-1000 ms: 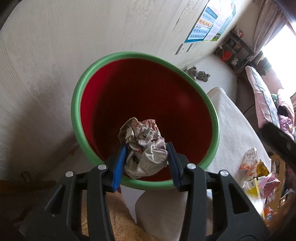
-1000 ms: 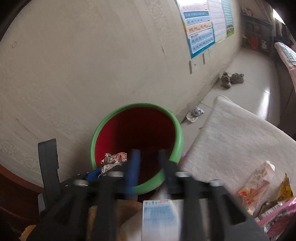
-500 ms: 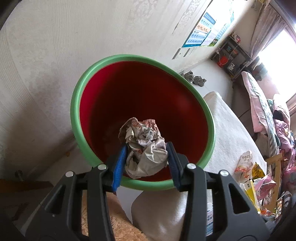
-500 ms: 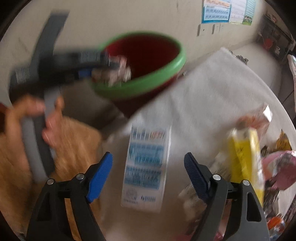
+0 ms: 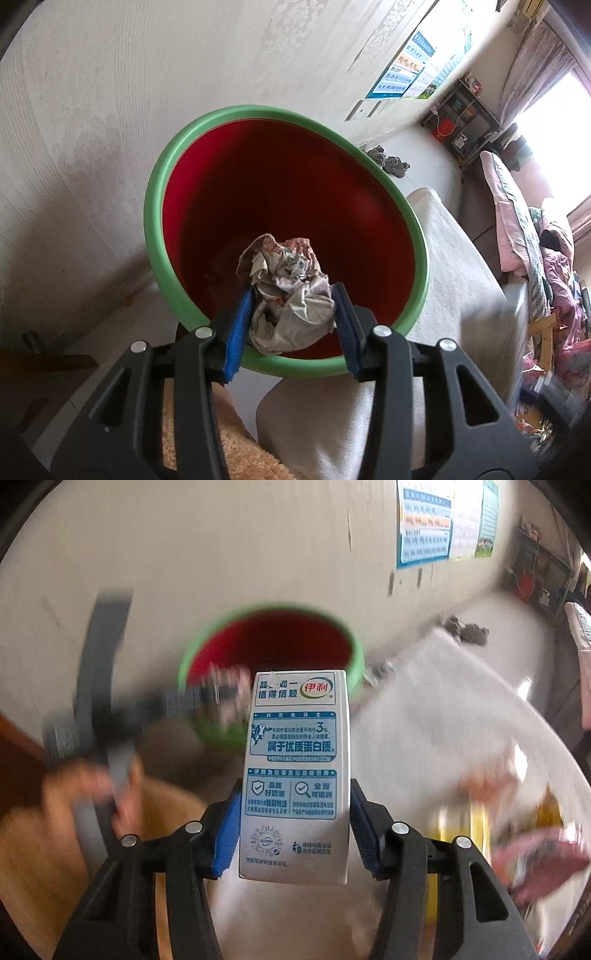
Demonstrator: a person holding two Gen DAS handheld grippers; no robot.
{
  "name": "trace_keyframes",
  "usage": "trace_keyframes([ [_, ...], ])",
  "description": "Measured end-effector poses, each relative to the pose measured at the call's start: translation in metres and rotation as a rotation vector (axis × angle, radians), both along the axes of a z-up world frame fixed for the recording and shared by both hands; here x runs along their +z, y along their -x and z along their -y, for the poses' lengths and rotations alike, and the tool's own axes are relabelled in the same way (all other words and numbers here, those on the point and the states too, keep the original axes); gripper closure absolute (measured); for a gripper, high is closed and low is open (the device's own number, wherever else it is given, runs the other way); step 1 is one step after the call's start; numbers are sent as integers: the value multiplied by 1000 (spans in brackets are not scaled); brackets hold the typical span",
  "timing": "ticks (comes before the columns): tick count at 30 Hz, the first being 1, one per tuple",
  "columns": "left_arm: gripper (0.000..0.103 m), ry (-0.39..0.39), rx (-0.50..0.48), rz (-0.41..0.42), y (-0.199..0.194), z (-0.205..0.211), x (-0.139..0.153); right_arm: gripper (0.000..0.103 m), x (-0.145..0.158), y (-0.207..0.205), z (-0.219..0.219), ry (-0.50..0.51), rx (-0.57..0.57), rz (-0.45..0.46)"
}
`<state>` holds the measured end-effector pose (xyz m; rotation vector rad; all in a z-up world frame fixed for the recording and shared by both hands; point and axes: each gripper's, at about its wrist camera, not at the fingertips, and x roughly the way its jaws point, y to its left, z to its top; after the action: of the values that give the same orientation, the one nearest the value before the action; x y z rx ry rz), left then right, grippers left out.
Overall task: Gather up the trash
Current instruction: 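Carry the paper ball with the left gripper into the red bin while the right gripper drops the carton in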
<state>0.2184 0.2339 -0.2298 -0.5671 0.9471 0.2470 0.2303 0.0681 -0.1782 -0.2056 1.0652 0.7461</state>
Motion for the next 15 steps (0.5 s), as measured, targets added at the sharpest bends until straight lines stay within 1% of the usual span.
trace_keyframes([
  [2, 62, -2, -2, 1, 1, 1, 0, 51, 1, -16, -17, -6, 7, -4],
  [6, 57, 12, 8, 3, 1, -1, -1, 48, -14, -45, -46, -5, -3, -52],
  [7, 53, 17, 12, 3, 1, -1, -1, 48, -12, -46, -38, -3, -9, -57],
  [8, 47, 25, 18, 0, 2, -2, -2, 42, -13, -48, -40, 0, -14, -62],
  [11, 47, 51, 31, 10, 3, -6, -3, 37, -15, -47, -38, -10, -30, -61],
  [13, 47, 50, 31, 11, 4, -5, -3, 37, -14, -45, -34, -20, -40, -57],
  [15, 47, 44, 29, 9, 4, -3, -3, 37, -5, -28, -23, -42, -55, -45],
])
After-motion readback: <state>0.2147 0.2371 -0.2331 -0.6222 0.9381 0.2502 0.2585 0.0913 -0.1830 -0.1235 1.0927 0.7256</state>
